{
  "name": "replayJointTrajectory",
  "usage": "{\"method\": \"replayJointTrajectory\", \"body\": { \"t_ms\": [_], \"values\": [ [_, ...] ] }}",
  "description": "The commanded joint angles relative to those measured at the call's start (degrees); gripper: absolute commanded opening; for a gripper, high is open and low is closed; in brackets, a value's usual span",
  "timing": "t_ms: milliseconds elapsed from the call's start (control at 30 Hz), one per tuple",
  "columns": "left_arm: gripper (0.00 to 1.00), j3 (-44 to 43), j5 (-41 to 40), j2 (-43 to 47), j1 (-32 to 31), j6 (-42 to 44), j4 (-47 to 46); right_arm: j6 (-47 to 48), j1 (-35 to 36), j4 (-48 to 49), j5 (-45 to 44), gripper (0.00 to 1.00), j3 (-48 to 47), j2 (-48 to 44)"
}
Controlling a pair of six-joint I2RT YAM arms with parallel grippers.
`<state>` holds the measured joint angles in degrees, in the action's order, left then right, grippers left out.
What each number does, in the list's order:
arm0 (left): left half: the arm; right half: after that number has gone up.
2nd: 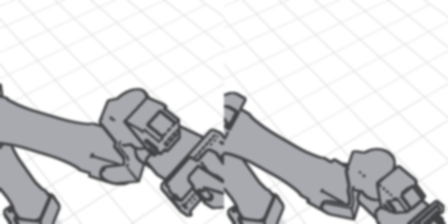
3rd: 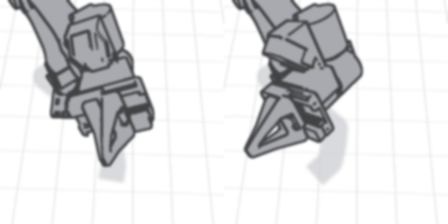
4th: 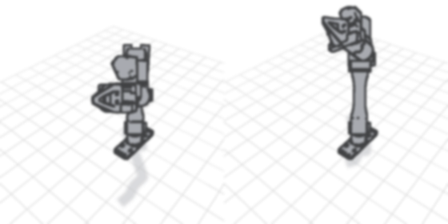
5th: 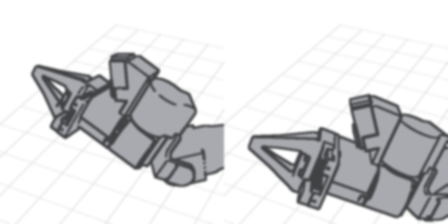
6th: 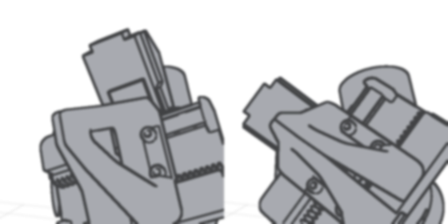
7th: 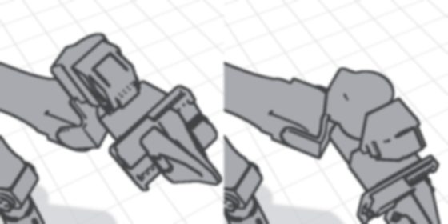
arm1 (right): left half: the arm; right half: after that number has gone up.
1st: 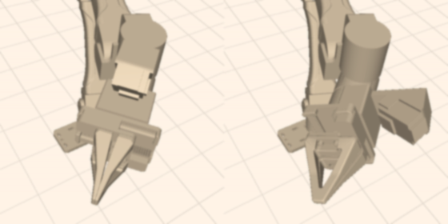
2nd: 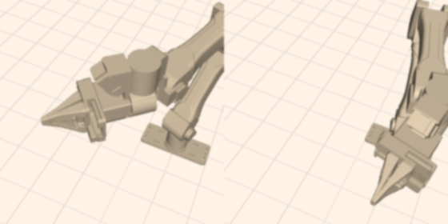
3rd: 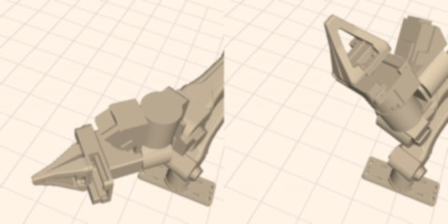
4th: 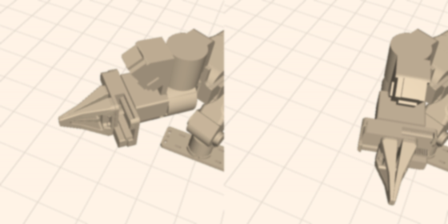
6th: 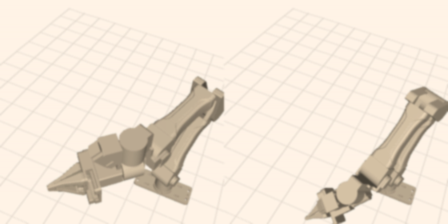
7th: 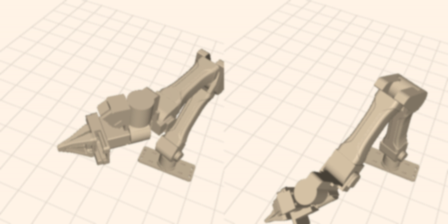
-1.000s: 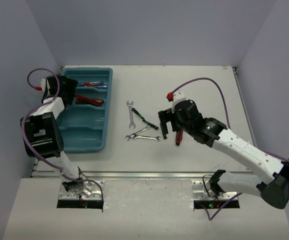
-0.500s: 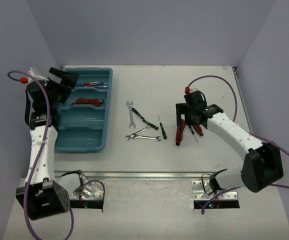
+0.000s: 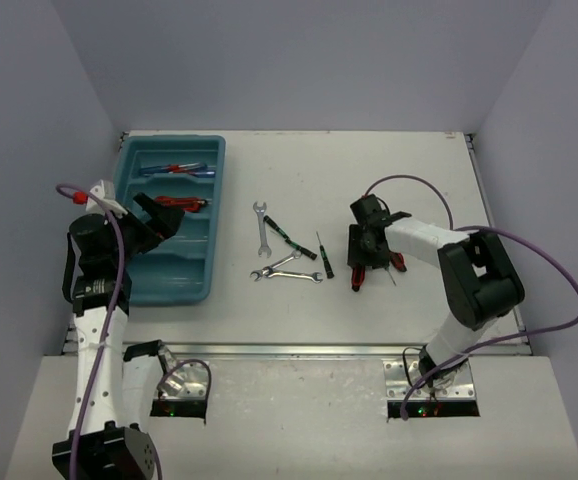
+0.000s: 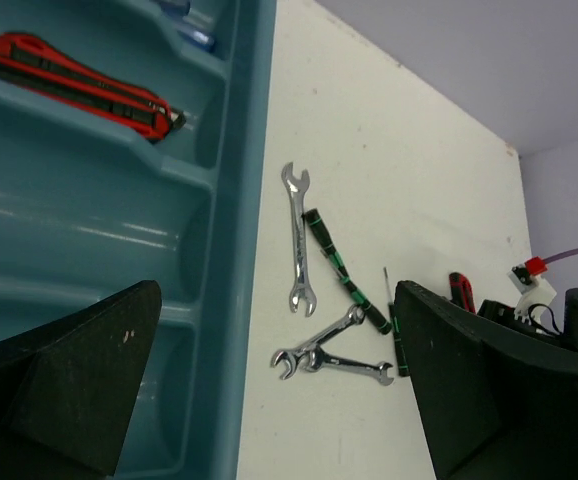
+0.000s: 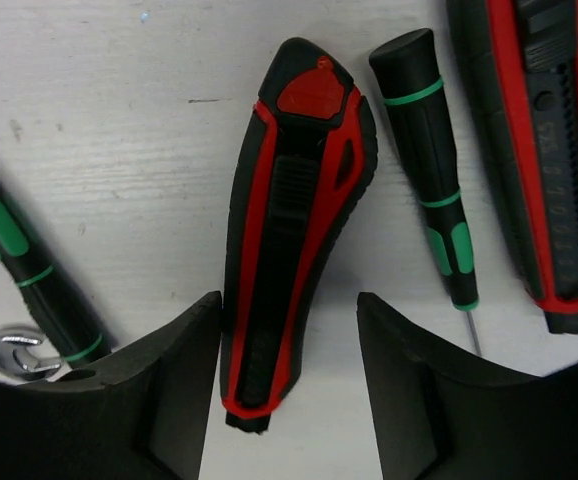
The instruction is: Sort the tools into containers
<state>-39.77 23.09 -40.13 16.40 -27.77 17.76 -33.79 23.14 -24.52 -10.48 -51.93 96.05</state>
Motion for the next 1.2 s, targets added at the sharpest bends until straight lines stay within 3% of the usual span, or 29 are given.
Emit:
{"method": "replayJointTrajectory", "body": {
  "t_ms": [0,67,200,333,433,500,567,633,733,867,967,1167],
  "values": [
    [1.0,0.92,2.7,-1.25,-0.42,3.79,0.08,-3.25,0.58,4.51,0.22,0.55,0.17,2.98],
    [1.0,0.95,2.59,-0.91,-0.51,3.87,0.08,-3.61,0.58,4.86,0.35,0.5,0.34,4.34],
    [1.0,1.45,3.17,0.28,-0.91,3.78,-0.39,-4.58,0.7,6.84,-0.16,0.25,3.4,3.56],
    [1.0,1.9,6.03,-1.19,-1.82,3.4,-1.97,-2.94,2.64,4.18,-2.56,0.15,1.47,-1.22],
    [1.0,3.09,8.44,-3.05,-3.77,0.28,-6.2,-0.72,5.13,0.42,-5.61,0.12,-1.16,-6.39],
    [1.0,3.21,5.8,-4.35,-8.09,-3.19,-8.41,1.31,6.65,-0.42,-5.95,0.09,-1.67,-11.03],
    [1.0,2.63,-2.02,-5.57,-18.39,-5.15,-9.84,4.34,9.18,1.54,-5.3,0.07,-1.2,-17.06],
    [1.0,2.1,-6.12,-7.24,-24.09,-7.19,-11.67,5.75,10.88,3.25,-2.53,0.06,-0.25,-20.69],
    [1.0,1.55,-7.33,-11.43,-31.85,-12.56,-19.1,8.53,12.91,9.68,8.96,0.02,2.8,-26.69],
    [1.0,-0.09,-10.23,-15.65,-43.44,-16.63,-27.71,9.81,14.16,11.2,12.86,0.0,3.27,-32.33],
    [1.0,-1.58,-17.74,-18.06,-49.32,-17.24,-29.75,10.18,15.21,12.8,15.22,0.0,3.43,-34.09],
    [0.98,-3.91,-19.64,-25.81,-54.88,-18.8,-35.21,11.81,18.08,13.62,16.9,0.0,2.72,-34.62]
  ]
}}
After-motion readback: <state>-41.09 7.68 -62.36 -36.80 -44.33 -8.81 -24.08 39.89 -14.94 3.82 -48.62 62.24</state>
